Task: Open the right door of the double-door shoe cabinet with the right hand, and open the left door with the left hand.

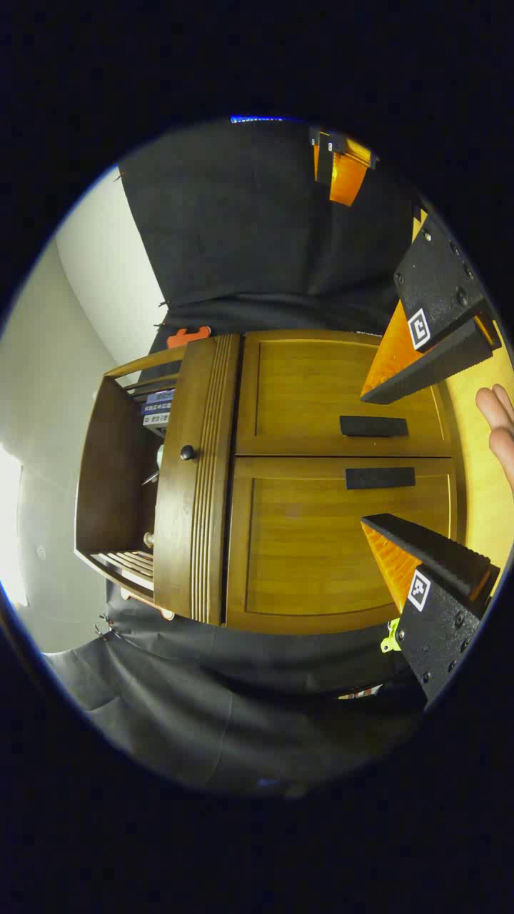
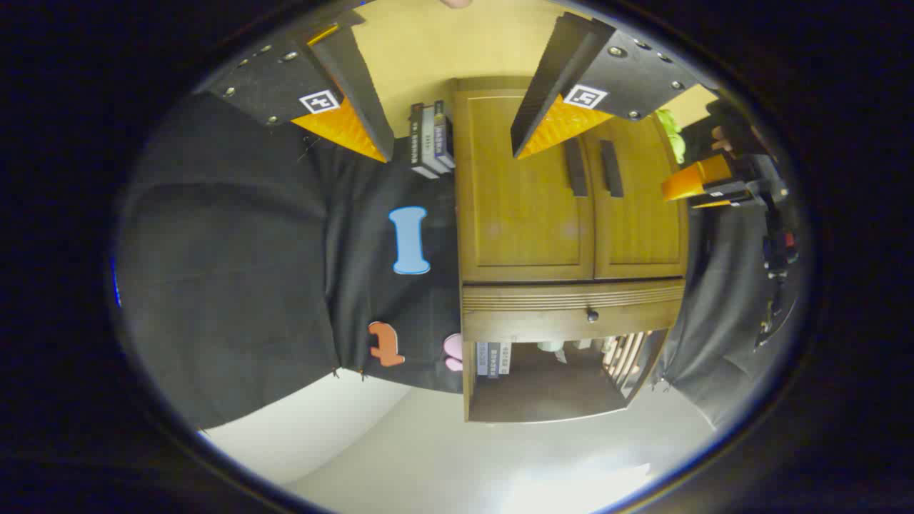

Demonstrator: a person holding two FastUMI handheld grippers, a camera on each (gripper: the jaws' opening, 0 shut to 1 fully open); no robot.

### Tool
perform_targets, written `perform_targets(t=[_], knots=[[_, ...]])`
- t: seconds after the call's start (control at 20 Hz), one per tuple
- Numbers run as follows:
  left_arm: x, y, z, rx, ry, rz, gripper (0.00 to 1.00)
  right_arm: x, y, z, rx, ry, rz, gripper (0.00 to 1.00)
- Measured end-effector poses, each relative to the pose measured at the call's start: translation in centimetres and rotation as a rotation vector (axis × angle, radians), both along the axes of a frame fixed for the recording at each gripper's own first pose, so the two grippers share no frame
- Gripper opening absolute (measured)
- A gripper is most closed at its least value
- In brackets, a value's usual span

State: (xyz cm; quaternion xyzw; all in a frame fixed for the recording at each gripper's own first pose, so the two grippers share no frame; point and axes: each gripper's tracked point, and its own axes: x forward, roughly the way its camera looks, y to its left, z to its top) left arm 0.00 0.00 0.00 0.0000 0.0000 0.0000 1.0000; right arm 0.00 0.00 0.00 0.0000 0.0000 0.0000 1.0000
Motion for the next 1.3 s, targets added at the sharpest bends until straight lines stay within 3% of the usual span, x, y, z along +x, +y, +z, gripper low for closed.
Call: perform_targets(t=[0.05, 0.25, 0.4, 0.45, 0.5, 0.55, 0.6, 0.65, 0.7, 0.8, 0.85, 0.9, 0.95, 1.0, 1.15, 1.3], knots=[[-0.1, -0.1, 0.1, -0.001, -0.004, -0.007, 0.92, -0.2, 0.5, 0.1, 0.015, 0.003, 0.02, 1.0], [-0.1, -0.3, -0.1, -0.003, 0.006, -0.024, 0.96, -0.2, -0.5, 0.0, -0.014, 0.015, 0.009, 0.98], [0.1, -0.1, -0.2, 0.0, 0.009, -0.02, 0.92, -0.1, 0.0, 0.3, -0.018, 0.009, 0.015, 1.0], [0.1, 0.0, -0.1, -0.004, 0.011, -0.019, 0.92, -0.2, 0.2, 0.4, -0.022, 0.007, 0.017, 0.93], [0.1, 0.3, -0.2, -0.012, 0.014, -0.018, 0.96, -0.1, 0.3, 0.4, -0.028, 0.006, 0.022, 0.95], [0.2, 0.4, -0.1, -0.02, 0.015, -0.017, 0.92, 0.1, 0.5, 0.4, -0.034, 0.006, 0.028, 0.98], [0.1, 0.7, 0.0, -0.025, 0.015, -0.014, 0.96, 0.2, 0.8, 0.4, -0.038, 0.006, 0.036, 0.93], [0.1, 0.9, 0.0, -0.026, 0.016, -0.01, 0.92, 0.4, 1.1, 0.3, -0.042, 0.007, 0.042, 0.98], [0.3, 1.1, 0.0, -0.023, 0.018, -0.007, 0.95, 0.6, 1.2, 0.3, -0.044, 0.007, 0.046, 0.98], [0.3, 1.2, -0.1, -0.021, 0.021, -0.006, 0.92, 1.1, 1.5, 0.1, -0.04, 0.012, 0.048, 0.98], [0.4, 1.2, -0.1, -0.024, 0.024, -0.008, 0.95, 1.6, 1.7, 0.0, -0.036, 0.015, 0.054, 0.98], [0.5, 1.2, -0.2, -0.03, 0.028, -0.01, 0.92, 2.2, 1.9, -0.1, -0.034, 0.019, 0.06, 0.98], [0.5, 1.3, -0.2, -0.032, 0.029, -0.009, 0.96, 2.8, 1.9, -0.2, -0.037, 0.028, 0.063, 1.0], [0.5, 1.3, -0.3, -0.03, 0.031, -0.005, 0.92, 3.5, 1.8, -0.5, -0.044, 0.036, 0.062, 0.98], [0.5, 1.7, -0.1, -0.029, 0.032, -0.005, 0.96, 6.0, 2.2, -0.3, -0.077, 0.037, 0.079, 0.94], [0.7, 2.1, -0.1, -0.041, 0.032, -0.003, 0.92, 8.8, 2.2, -0.2, -0.099, 0.041, 0.087, 0.93]])
